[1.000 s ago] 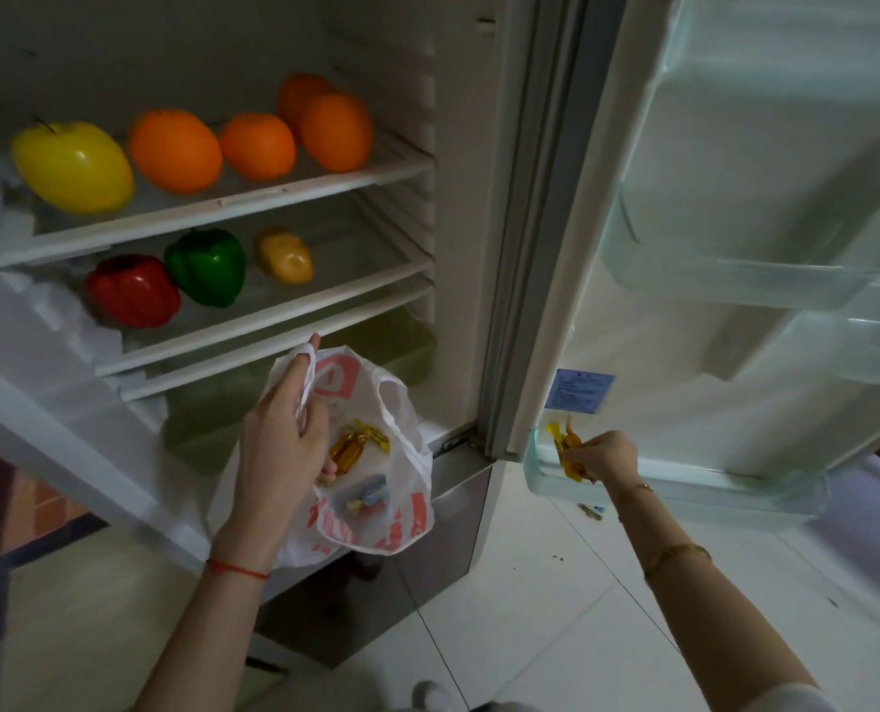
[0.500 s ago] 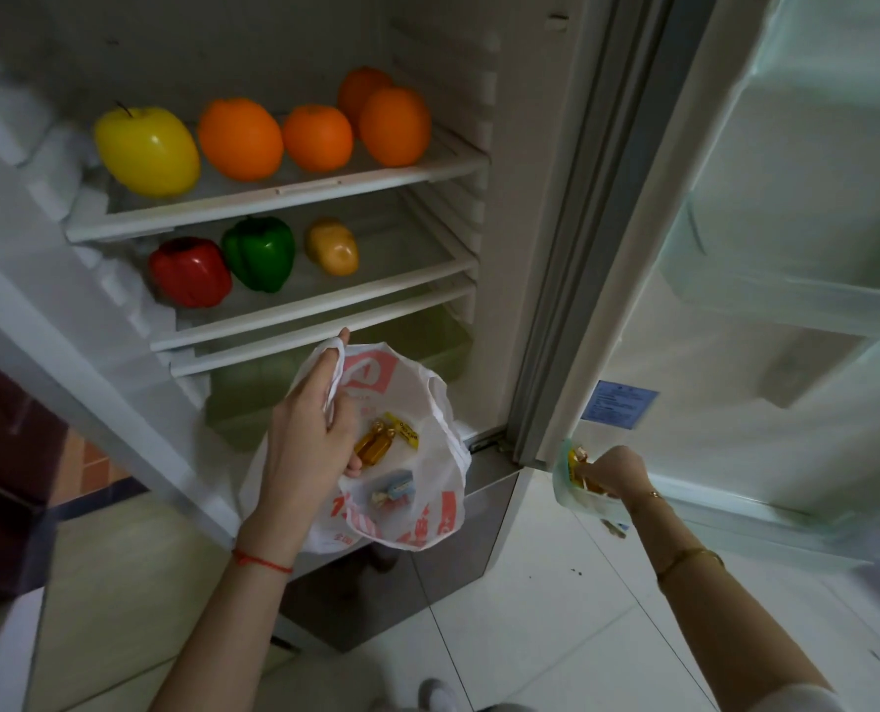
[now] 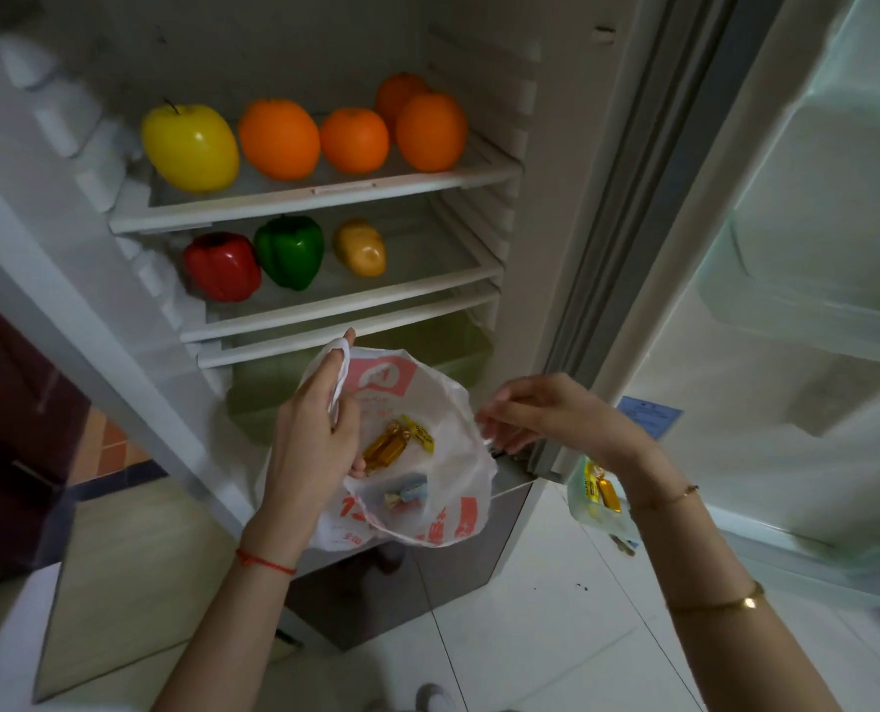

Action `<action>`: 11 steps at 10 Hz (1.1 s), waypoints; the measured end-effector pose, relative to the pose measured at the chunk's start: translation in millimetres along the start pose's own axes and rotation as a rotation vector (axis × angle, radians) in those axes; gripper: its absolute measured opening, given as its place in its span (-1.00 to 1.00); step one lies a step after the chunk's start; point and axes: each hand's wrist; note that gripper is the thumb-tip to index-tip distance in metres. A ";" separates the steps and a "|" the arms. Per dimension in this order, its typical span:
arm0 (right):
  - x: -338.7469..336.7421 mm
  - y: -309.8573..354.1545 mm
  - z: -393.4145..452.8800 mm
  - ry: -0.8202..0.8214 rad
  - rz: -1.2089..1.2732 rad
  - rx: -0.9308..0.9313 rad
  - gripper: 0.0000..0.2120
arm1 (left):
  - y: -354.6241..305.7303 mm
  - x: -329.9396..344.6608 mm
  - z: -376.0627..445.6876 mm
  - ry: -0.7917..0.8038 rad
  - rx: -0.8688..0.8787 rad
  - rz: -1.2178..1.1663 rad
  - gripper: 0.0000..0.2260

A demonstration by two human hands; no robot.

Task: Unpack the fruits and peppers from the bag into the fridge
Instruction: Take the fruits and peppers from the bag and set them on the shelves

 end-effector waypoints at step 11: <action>149.8 -128.3 245.7 0.147 -1.224 -0.154 -0.58 | 25.2 -39.2 14.9 -0.123 0.057 0.420 -0.62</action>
Point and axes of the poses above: each hand's wrist, its own z-axis towards the middle knuckle, its own x-axis out of the palm, y = z × x, and after that the axes turned 2 degrees about x, right-handed
